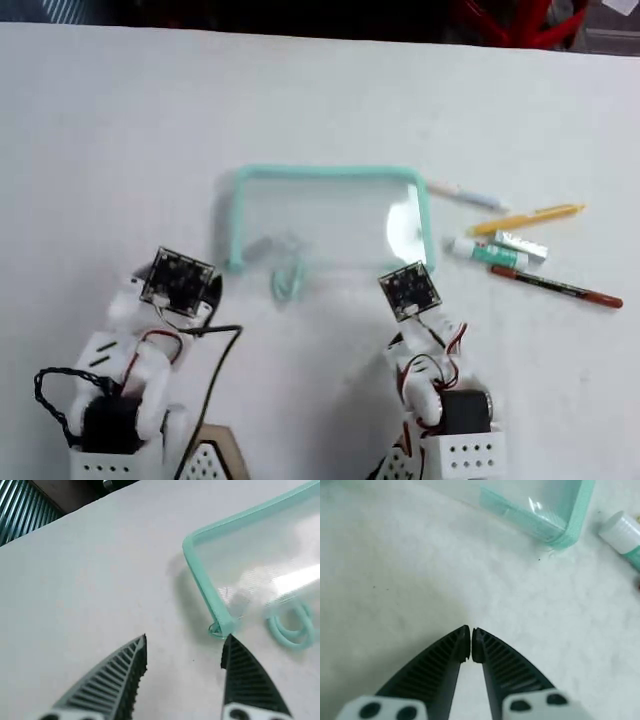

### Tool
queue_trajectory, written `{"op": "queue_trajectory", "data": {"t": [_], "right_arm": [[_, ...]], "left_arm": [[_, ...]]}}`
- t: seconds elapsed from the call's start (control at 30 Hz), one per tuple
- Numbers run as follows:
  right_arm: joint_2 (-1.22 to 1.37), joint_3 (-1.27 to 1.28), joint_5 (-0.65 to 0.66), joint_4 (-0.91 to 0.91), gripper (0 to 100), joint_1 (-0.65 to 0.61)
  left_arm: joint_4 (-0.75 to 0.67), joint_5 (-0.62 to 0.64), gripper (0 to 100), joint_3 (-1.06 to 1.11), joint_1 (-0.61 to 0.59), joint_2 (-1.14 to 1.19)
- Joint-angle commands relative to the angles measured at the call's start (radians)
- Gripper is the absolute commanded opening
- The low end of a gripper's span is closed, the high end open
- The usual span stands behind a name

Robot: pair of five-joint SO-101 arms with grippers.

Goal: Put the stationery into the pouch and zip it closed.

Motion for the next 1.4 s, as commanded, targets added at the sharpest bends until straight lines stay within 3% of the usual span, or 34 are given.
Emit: {"op": "queue_trajectory", "data": {"t": [0.0, 0.07, 0.17, 0.27, 0.47, 0.8, 1.07, 1.23, 1.37], "right_arm": [[-0.005, 0.008, 0.006, 0.007, 2.1, -0.001], [-0.005, 0.008, 0.006, 0.007, 2.1, -0.001], [-0.005, 0.008, 0.006, 0.007, 2.1, -0.001], [-0.005, 0.008, 0.006, 0.007, 2.1, -0.001], [-0.005, 0.008, 0.006, 0.007, 2.1, -0.001], [-0.005, 0.008, 0.006, 0.007, 2.1, -0.001], [-0.005, 0.008, 0.006, 0.007, 2.1, -0.001], [-0.005, 0.008, 0.006, 0.007, 2.1, -0.001], [-0.005, 0.008, 0.006, 0.007, 2.1, -0.001]], "left_arm": [[-0.035, -0.02, 25, 0.046, 0.09, 0.012], [-0.034, -0.043, 25, 0.083, 0.168, 0.012], [-0.034, 0.077, 25, 0.08, 0.239, 0.013], [-0.031, 0.149, 25, 0.0, 0.242, 0.013], [0.015, 0.147, 31, -0.144, 0.237, 0.108], [-0.055, 0.279, 30, -0.512, 0.162, 0.794], [-0.012, 0.5, 30, -0.89, 0.16, 1.395], [0.123, 0.523, 46, -1.125, 0.134, 1.598], [0.118, 0.522, 48, -1.217, 0.07, 1.745]]}}
